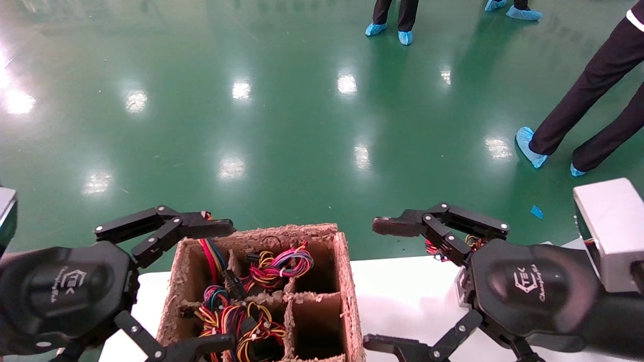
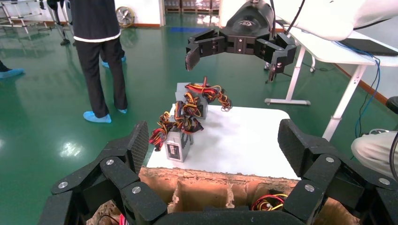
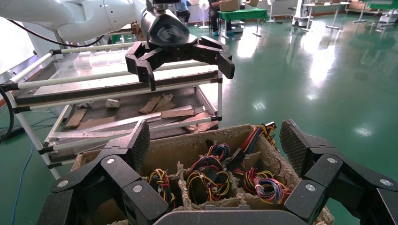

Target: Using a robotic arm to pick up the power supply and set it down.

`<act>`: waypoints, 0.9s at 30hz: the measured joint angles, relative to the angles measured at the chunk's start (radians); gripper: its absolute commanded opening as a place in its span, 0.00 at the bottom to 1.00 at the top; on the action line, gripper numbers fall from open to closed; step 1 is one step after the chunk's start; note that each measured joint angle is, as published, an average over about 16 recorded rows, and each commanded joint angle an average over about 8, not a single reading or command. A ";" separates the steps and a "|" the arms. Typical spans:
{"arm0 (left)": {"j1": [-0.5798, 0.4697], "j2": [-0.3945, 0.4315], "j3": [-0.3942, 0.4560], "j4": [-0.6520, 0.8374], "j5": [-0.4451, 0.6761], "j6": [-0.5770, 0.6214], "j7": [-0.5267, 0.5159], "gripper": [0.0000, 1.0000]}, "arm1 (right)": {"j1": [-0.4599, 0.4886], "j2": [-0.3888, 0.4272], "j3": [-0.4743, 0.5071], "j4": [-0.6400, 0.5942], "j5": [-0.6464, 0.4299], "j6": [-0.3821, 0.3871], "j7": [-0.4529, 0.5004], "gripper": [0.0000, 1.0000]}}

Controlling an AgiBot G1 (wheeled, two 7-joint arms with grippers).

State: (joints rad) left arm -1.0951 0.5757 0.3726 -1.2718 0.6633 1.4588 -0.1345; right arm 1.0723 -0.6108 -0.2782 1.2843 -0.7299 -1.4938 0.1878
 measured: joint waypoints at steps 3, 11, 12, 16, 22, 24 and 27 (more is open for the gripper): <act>0.000 0.000 0.000 0.000 0.000 0.000 0.000 0.38 | 0.001 -0.001 0.000 0.002 -0.002 0.000 -0.002 1.00; 0.000 0.000 0.000 0.000 0.000 0.000 0.000 0.00 | 0.014 -0.025 -0.021 -0.013 -0.041 0.010 -0.010 1.00; 0.000 0.000 0.000 0.000 0.000 0.000 0.000 0.00 | 0.017 -0.031 -0.027 -0.018 -0.052 0.014 -0.010 1.00; 0.000 0.000 0.000 0.000 0.000 0.000 0.000 0.00 | 0.035 -0.069 -0.056 -0.052 -0.106 0.037 -0.009 1.00; 0.000 0.000 0.000 0.000 0.000 0.000 0.000 0.00 | 0.082 -0.154 -0.118 -0.139 -0.205 0.082 0.009 1.00; 0.000 0.000 0.000 0.000 0.000 0.000 0.000 0.00 | 0.102 -0.186 -0.140 -0.173 -0.238 0.097 0.020 1.00; 0.000 0.000 0.000 0.000 0.000 0.000 0.000 0.00 | 0.133 -0.235 -0.173 -0.224 -0.286 0.119 0.037 0.92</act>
State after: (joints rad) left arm -1.0954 0.5758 0.3729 -1.2713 0.6631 1.4591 -0.1343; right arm 1.2057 -0.8461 -0.4509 1.0599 -1.0160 -1.3750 0.2250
